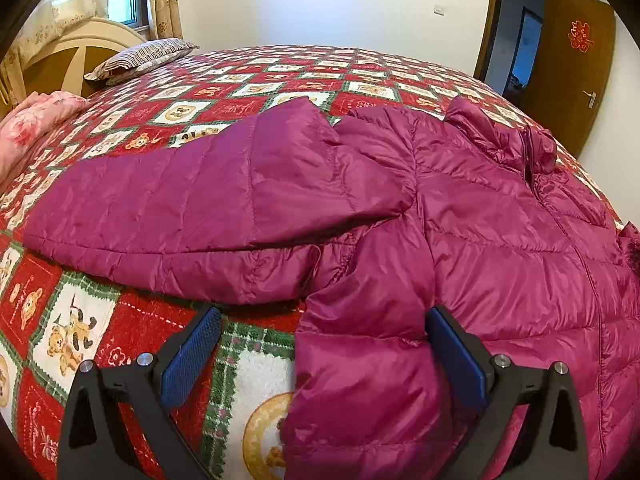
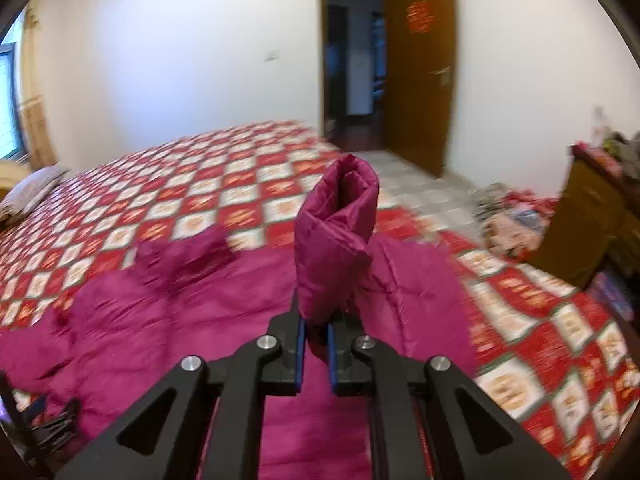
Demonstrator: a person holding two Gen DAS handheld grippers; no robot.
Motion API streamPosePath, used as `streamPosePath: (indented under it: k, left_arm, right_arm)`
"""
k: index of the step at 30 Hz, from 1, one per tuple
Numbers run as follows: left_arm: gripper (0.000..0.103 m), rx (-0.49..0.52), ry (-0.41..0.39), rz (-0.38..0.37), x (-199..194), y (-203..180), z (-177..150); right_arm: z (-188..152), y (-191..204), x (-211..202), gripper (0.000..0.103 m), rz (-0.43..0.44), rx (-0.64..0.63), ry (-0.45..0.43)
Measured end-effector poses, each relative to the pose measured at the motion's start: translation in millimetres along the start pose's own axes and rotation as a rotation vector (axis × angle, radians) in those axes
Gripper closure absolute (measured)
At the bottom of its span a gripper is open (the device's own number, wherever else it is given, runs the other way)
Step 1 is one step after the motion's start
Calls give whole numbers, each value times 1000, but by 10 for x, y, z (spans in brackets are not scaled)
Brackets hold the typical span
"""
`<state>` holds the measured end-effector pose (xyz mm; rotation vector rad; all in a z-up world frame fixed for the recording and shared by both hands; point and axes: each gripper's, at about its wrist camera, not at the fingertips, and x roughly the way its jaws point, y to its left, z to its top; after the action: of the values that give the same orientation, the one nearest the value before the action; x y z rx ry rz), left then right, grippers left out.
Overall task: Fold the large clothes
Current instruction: 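Fold the held sleeve across the jacket front and release with the right gripper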
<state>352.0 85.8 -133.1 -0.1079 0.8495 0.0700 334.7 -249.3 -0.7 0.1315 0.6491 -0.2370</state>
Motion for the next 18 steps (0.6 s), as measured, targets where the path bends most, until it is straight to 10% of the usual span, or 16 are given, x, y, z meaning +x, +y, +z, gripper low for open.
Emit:
streamPosePath:
  k: [18]
  left_arm:
    - [1, -20, -6, -29, 5, 47, -5]
  right_arm:
    - [-497, 1746, 473, 92, 433, -134, 203]
